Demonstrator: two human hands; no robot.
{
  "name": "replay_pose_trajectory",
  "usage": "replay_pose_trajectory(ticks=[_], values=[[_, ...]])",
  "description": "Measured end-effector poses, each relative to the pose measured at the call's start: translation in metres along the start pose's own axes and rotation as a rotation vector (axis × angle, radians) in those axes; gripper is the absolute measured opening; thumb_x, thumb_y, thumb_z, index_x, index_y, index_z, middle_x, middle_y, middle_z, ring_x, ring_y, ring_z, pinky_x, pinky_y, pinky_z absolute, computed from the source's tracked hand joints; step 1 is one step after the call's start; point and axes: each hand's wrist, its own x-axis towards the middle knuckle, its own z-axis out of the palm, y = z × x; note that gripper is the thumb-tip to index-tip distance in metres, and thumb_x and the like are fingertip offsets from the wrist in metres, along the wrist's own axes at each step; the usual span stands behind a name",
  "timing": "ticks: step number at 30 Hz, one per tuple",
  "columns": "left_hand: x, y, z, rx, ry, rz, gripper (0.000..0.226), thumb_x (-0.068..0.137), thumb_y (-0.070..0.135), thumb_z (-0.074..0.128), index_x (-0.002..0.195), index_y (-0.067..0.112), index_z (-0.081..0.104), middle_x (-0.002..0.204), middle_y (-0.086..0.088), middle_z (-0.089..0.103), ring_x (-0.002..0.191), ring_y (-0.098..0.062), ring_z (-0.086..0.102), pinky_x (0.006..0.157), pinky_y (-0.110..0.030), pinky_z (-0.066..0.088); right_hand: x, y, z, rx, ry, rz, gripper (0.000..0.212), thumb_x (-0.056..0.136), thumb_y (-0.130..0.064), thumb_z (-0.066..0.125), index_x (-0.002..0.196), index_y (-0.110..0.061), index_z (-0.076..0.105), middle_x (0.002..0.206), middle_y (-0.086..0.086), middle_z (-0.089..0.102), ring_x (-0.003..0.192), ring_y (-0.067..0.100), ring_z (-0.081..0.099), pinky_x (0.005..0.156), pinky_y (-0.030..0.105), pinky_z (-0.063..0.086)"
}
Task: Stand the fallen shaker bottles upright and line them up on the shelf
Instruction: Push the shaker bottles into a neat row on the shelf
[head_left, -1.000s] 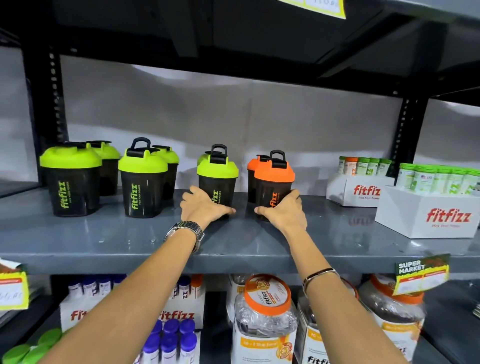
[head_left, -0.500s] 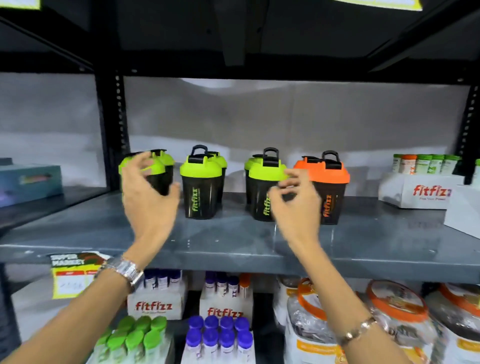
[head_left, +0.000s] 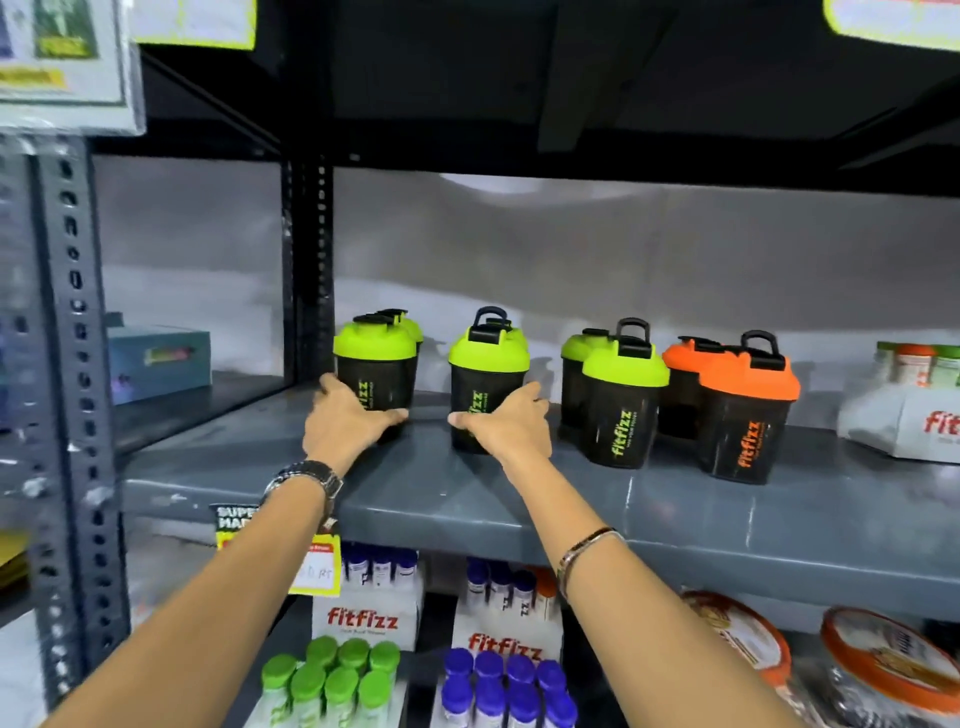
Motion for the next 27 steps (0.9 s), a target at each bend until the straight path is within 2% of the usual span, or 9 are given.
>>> replay_pose_trajectory(ticks=[7,15,22,27], values=[[0.023,-0.018,-0.018,-0.062,-0.006,-0.047,0.092,0.06,0.033,0.087,0.127,-0.001,0.033,0.13,-0.024,0.049,0.121,-0.039,0.045,0.098,-0.043,0.039,0.001,-0.007,0.013,0.003,0.01,-0.01,0.091,0.065,-0.038,0.078,0.131,-0.004,0.027,0.139,0.017,0.039,0.124,0.038,0.044,0.092,0.044,0.045],[0.019,-0.023,-0.015,-0.038,-0.002,-0.014,0.096,0.057,0.046,0.084,0.128,0.007,0.034,0.127,-0.02,0.049,0.117,-0.038,0.047,0.096,-0.045,0.041,0.005,-0.001,0.014,-0.003,0.095,-0.025,0.08,0.064,-0.039,0.075,0.123,-0.005,0.034,0.13,0.015,0.049,0.117,0.036,0.05,0.082,0.039,0.044],[0.017,-0.023,-0.015,-0.015,-0.008,0.012,0.095,0.058,0.048,0.083,0.127,0.005,0.033,0.128,-0.019,0.047,0.119,-0.037,0.045,0.097,-0.046,0.041,0.005,0.001,0.015,-0.008,0.095,-0.042,0.081,0.064,-0.038,0.075,0.124,-0.005,0.033,0.129,0.016,0.048,0.117,0.037,0.05,0.085,0.041,0.045],[0.017,-0.024,-0.014,-0.003,-0.016,0.034,0.093,0.06,0.045,0.083,0.127,0.004,0.032,0.128,-0.02,0.047,0.119,-0.038,0.044,0.097,-0.048,0.041,0.007,0.001,0.015,-0.01,0.074,-0.041,0.09,0.062,-0.039,0.078,0.129,-0.005,0.028,0.133,0.016,0.043,0.12,0.038,0.048,0.088,0.042,0.044]])
